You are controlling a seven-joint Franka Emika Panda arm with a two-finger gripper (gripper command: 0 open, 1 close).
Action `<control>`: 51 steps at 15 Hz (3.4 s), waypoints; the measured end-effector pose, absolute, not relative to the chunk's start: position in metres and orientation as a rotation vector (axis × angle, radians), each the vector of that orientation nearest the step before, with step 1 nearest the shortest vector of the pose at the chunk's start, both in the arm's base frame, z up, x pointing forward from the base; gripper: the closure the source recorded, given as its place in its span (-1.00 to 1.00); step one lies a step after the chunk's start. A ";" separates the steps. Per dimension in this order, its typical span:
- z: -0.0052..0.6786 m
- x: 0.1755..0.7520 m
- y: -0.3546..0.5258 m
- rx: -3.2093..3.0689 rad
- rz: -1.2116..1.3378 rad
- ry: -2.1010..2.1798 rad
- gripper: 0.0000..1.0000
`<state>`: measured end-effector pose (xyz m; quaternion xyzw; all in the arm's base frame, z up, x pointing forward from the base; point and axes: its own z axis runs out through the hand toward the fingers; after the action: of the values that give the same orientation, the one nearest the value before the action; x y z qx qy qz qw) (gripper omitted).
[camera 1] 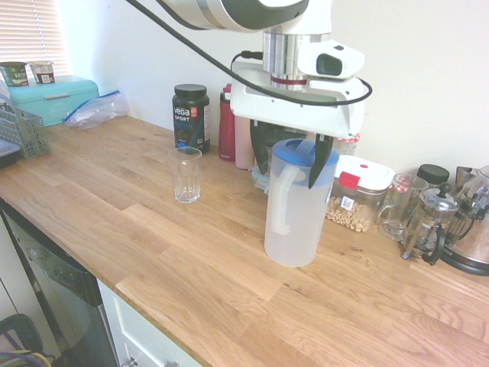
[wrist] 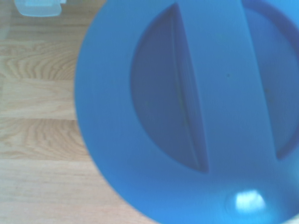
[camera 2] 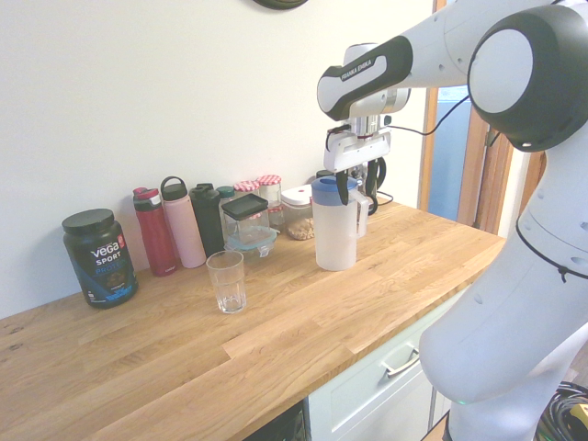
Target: Pour me some water
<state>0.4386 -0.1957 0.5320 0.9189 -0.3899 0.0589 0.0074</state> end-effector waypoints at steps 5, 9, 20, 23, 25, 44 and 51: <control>0.511 0.438 -0.193 2.877 0.152 -1.213 1.00; 0.502 0.439 -0.190 2.879 0.139 -1.205 1.00; 0.499 0.439 -0.190 2.878 0.141 -1.202 1.00; 0.500 0.439 -0.189 2.879 0.148 -1.197 1.00; 0.500 0.440 -0.188 2.878 0.149 -1.195 1.00; 0.630 0.406 -0.061 2.972 0.332 -0.399 1.00; 0.606 0.408 0.039 2.802 0.193 0.087 1.00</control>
<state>0.4080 0.0389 0.6057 0.9835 0.0306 0.0678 0.1651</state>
